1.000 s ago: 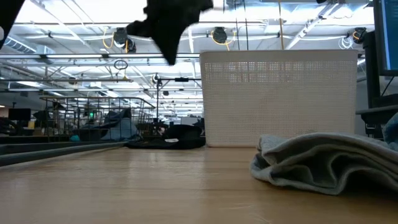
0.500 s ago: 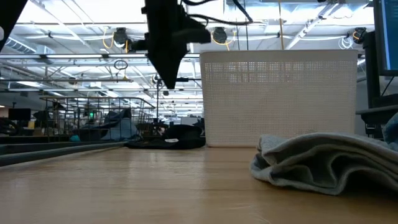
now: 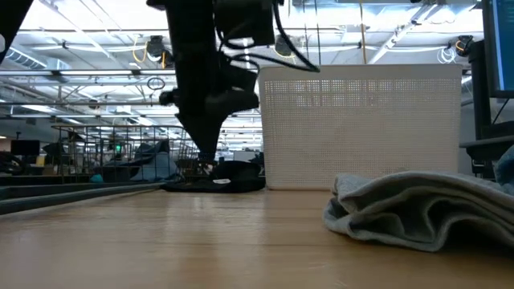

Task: Pick & Place Cloths
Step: Put the black boxers in the transparent bin

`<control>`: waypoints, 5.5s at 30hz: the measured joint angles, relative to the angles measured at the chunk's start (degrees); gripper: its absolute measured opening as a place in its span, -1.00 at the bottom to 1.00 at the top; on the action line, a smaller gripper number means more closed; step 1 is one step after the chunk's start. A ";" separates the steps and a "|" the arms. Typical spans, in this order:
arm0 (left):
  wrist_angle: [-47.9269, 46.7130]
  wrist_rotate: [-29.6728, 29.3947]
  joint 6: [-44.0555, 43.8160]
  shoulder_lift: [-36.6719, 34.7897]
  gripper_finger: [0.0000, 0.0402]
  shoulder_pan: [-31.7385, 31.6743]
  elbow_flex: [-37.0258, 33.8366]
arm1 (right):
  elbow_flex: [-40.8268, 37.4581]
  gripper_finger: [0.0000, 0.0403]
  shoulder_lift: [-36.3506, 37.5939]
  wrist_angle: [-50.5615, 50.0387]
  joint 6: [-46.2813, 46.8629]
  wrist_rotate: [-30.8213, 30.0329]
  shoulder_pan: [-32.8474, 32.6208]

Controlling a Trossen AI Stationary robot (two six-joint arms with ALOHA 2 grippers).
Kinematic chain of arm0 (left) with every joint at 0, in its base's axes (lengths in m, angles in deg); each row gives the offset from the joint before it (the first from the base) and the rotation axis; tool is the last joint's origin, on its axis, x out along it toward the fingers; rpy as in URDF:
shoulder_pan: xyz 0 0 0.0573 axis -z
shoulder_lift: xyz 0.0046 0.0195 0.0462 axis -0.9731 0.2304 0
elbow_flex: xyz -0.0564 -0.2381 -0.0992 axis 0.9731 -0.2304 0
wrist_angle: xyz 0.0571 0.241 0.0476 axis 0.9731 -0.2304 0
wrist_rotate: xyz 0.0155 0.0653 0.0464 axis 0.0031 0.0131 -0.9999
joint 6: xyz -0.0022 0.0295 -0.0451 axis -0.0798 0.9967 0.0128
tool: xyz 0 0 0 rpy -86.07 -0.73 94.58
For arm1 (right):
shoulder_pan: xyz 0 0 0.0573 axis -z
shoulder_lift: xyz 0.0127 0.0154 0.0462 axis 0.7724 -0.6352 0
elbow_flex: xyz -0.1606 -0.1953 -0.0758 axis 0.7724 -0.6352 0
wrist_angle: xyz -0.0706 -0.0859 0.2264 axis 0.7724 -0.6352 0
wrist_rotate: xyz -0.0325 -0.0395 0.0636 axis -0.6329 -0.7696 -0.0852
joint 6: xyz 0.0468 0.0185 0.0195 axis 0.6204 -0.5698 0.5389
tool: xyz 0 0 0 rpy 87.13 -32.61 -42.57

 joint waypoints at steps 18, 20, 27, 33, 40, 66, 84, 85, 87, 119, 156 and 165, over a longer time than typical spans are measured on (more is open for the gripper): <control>11.99 3.31 4.51 -0.22 -0.98 -4.47 -7.26 | 0.00 -0.34 0.00 0.04 1.07 -0.02 0.00; 12.45 5.03 5.64 -0.24 -0.95 -5.07 -7.26 | 0.00 -0.34 0.00 0.04 1.07 -0.02 0.00; 14.27 6.31 3.57 -0.22 -0.90 -6.93 -9.77 | 0.00 -0.34 0.00 0.06 1.07 -0.02 0.00; 17.92 7.24 2.39 -0.46 -0.89 -7.29 -11.81 | 0.00 -0.34 0.00 0.04 1.07 -0.02 0.00; 18.64 8.43 2.31 -0.46 -0.89 -7.31 -11.89 | 0.00 -0.34 0.00 0.06 1.07 -0.02 0.00; 19.35 27.75 -9.65 -0.37 0.29 -2.76 -11.53 | 0.00 -0.34 -0.01 0.07 1.09 -0.02 0.00; 15.04 14.81 -18.04 -13.19 0.23 -4.80 -7.03 | 0.00 -0.34 -0.02 0.07 1.09 0.00 0.00; 14.80 14.78 -18.11 -12.78 0.22 -4.80 -7.22 | 0.00 -0.34 -0.02 0.07 1.09 0.00 0.00; 14.89 14.76 -18.96 -11.56 0.23 -4.86 -7.46 | 0.00 -0.34 -0.02 0.07 1.09 0.00 0.00; 17.26 17.17 -21.33 5.68 -0.65 -4.70 -7.06 | 0.02 -0.34 -0.07 0.04 2.14 0.00 0.00; 29.45 -16.77 -24.20 -38.97 -1.00 13.22 -7.55 | 0.02 -0.34 -0.07 0.07 2.12 0.00 0.00; 52.42 -19.93 -7.22 -40.94 -1.00 19.70 -7.46 | 0.02 -0.34 -0.07 0.07 2.12 0.00 0.00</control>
